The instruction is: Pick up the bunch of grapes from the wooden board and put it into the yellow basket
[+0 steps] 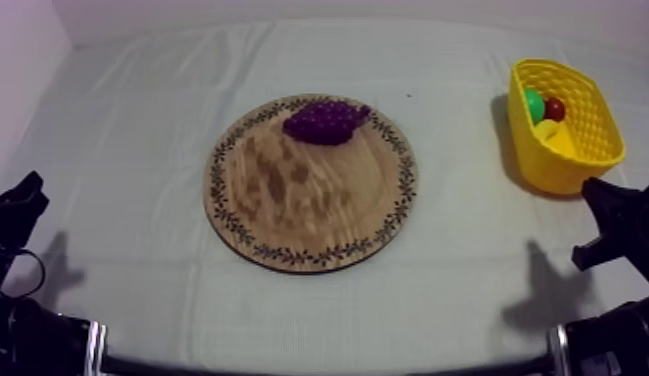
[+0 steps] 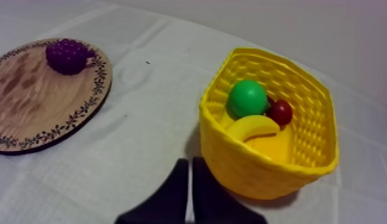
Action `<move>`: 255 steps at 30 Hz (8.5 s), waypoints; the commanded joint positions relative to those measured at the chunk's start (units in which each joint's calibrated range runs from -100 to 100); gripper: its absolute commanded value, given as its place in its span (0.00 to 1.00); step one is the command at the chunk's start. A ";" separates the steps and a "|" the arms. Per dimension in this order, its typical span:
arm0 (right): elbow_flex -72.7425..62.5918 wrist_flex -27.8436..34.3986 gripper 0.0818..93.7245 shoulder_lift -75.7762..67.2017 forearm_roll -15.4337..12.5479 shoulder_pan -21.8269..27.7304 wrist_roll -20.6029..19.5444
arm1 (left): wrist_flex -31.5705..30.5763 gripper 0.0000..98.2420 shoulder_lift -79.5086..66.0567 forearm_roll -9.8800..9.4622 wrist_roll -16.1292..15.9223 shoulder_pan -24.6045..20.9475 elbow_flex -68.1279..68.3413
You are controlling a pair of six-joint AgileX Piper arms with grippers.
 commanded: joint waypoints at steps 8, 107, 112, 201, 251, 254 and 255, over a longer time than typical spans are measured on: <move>0.01 -0.01 0.00 -0.02 -0.02 -0.01 0.02 | -0.01 0.00 0.02 0.01 0.01 0.02 -0.04; -121.33 57.22 0.82 118.48 7.69 -22.23 18.92 | -0.01 0.00 0.02 0.01 0.01 0.02 -0.04; -121.22 57.03 0.82 121.49 7.77 -22.45 18.58 | -0.01 0.00 0.02 0.01 0.01 0.02 -0.04; -117.34 58.10 0.39 113.50 7.76 -24.60 13.68 | -0.01 0.00 0.02 0.01 0.01 0.02 -0.04; -76.08 50.35 0.44 98.96 9.73 9.60 3.95 | -0.01 0.00 0.02 0.01 0.01 0.02 -0.04; -78.63 49.72 0.49 102.63 9.48 9.73 3.67 | -0.01 0.00 0.02 0.01 0.01 0.02 -0.04; -79.49 49.58 0.51 103.75 9.42 9.74 3.57 | -0.01 0.00 0.02 0.01 0.01 0.02 -0.04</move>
